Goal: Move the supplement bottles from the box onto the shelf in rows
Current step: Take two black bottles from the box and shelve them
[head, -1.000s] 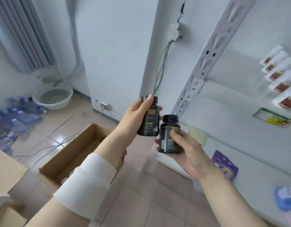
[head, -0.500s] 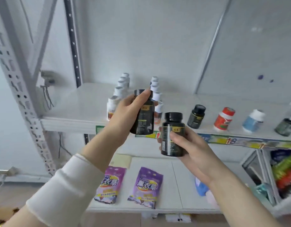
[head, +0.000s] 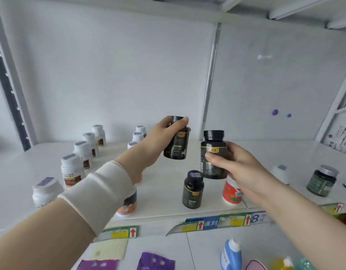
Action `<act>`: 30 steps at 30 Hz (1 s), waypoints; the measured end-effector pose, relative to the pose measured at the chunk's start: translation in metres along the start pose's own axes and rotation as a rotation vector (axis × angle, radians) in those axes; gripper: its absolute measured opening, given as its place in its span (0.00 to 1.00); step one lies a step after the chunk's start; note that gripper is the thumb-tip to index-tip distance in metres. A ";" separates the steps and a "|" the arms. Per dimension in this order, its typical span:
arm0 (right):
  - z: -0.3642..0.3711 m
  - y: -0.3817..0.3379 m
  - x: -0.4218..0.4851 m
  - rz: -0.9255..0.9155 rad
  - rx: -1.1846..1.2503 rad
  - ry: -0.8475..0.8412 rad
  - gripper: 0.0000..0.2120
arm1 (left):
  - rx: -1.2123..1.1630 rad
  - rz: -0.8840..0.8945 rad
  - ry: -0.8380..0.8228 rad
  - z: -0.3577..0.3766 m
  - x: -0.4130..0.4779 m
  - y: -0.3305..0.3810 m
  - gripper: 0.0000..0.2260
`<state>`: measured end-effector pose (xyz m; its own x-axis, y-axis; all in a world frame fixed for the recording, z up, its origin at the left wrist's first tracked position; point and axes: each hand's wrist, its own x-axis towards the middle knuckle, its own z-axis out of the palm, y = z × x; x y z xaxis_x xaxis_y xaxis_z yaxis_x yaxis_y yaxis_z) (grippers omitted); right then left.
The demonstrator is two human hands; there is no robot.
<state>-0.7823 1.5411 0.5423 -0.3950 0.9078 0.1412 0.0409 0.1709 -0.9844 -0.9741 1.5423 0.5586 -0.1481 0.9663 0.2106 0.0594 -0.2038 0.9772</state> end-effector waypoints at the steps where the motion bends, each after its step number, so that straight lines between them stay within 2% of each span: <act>1: -0.004 -0.001 0.017 0.006 -0.024 -0.009 0.17 | 0.036 -0.003 -0.011 -0.003 0.020 -0.004 0.12; 7: -0.016 0.012 0.125 0.091 -0.095 -0.047 0.25 | 0.258 -0.034 -0.077 -0.015 0.125 -0.029 0.12; 10: -0.015 0.035 0.168 0.147 -0.305 -0.101 0.29 | 0.338 -0.113 -0.110 -0.019 0.164 -0.047 0.11; 14: -0.011 0.068 0.206 0.187 -0.403 -0.141 0.24 | 0.444 -0.183 -0.093 -0.023 0.207 -0.073 0.15; 21: 0.002 0.083 0.249 0.151 -0.722 -0.131 0.29 | 0.629 -0.232 -0.043 -0.031 0.250 -0.108 0.17; 30: 0.008 0.093 0.285 0.176 -0.728 -0.137 0.30 | 0.714 -0.233 -0.005 -0.029 0.278 -0.121 0.17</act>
<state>-0.8983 1.8129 0.4900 -0.4354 0.8973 -0.0724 0.6898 0.2809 -0.6673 -1.0507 1.8311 0.4992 -0.2311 0.9729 -0.0015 0.6530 0.1562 0.7411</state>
